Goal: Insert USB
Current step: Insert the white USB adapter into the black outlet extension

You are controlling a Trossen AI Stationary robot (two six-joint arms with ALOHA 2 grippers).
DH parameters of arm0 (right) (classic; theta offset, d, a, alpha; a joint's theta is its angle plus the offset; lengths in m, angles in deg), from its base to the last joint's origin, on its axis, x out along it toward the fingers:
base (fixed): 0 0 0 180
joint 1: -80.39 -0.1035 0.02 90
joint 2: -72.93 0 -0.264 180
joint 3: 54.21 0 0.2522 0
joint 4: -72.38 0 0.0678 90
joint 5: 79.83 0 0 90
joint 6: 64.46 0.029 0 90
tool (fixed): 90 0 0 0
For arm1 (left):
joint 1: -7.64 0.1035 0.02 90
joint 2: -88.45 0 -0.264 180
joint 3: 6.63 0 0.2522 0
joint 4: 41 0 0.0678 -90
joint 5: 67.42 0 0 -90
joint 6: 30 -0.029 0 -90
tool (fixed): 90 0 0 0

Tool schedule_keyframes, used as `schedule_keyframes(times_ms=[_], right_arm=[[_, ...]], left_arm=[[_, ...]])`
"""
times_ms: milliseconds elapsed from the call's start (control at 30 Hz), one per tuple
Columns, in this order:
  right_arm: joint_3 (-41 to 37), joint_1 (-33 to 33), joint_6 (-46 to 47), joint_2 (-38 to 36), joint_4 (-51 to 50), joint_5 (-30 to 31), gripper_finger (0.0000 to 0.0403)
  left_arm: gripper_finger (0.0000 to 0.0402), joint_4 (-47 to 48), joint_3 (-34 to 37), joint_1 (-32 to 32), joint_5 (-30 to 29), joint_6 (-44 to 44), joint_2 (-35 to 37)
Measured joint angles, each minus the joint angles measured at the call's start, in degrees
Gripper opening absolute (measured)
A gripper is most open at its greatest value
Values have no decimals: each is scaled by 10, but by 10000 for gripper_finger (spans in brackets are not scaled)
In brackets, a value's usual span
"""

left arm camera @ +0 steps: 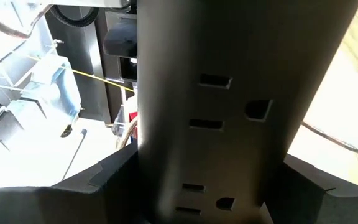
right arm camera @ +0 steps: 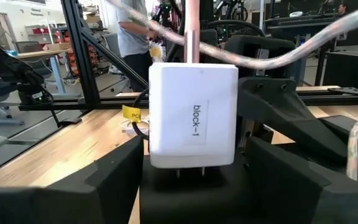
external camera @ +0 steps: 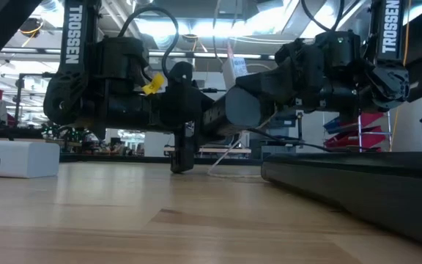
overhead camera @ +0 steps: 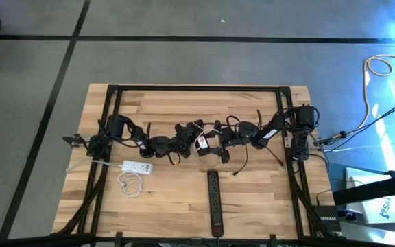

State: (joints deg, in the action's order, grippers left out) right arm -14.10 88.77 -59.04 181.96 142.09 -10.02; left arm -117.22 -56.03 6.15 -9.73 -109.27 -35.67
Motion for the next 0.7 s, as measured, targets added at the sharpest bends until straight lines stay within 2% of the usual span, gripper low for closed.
schedule_keyframes(times_ms=[333,700], right_arm=[[0,-1,12,0,23,18,264],[0,-1,12,-8,51,10,264]], left_arm=[[261,0,0,0,-2,15,0],[261,0,0,0,0,17,0]])
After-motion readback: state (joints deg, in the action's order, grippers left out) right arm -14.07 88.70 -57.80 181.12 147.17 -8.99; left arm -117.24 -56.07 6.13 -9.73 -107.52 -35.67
